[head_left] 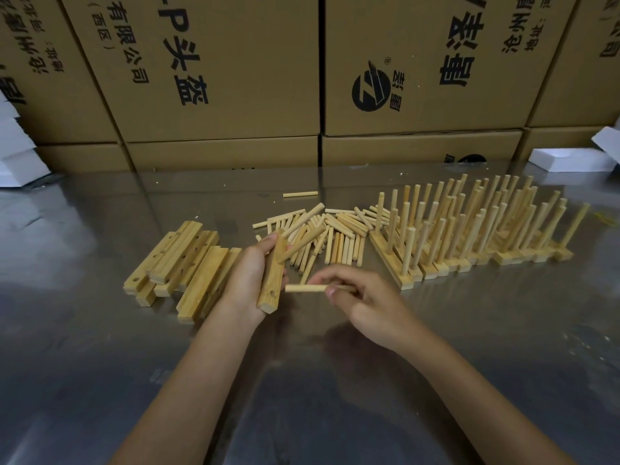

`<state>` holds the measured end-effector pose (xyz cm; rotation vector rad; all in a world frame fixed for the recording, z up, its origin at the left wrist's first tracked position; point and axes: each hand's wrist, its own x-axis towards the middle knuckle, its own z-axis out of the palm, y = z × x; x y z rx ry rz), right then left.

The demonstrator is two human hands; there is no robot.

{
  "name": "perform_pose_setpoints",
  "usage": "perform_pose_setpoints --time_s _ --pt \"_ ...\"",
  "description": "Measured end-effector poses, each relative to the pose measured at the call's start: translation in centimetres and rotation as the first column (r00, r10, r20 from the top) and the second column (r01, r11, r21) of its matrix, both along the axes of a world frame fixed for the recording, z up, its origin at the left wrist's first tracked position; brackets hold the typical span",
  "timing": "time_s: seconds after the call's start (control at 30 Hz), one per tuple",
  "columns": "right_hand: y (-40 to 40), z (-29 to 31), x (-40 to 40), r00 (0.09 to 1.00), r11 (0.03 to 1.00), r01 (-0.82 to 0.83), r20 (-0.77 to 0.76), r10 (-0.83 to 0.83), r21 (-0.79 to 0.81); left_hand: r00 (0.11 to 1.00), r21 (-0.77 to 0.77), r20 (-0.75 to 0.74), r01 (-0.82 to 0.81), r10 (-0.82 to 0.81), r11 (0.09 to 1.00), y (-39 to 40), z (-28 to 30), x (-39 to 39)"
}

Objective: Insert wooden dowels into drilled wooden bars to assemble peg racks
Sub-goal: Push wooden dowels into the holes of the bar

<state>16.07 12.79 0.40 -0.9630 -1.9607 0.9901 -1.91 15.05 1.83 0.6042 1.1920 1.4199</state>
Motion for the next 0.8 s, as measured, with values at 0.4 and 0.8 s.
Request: perform_pose_setpoints --time_s 0.4,0.8 --pt "-1.2 0.3 -1.3 0.995 0.992 0.041 -0.095 -0.030 0.118 1.000 0.009 -0.011 -0.011 0.011 1.000 0.2 -0.2 0.4" --pt "-1.7 1.7 -1.1 0.974 0.894 0.000 0.202 -0.101 0.449 0.996 0.099 -0.046 -0.074 0.079 0.992 0.1 -1.0 1.4"
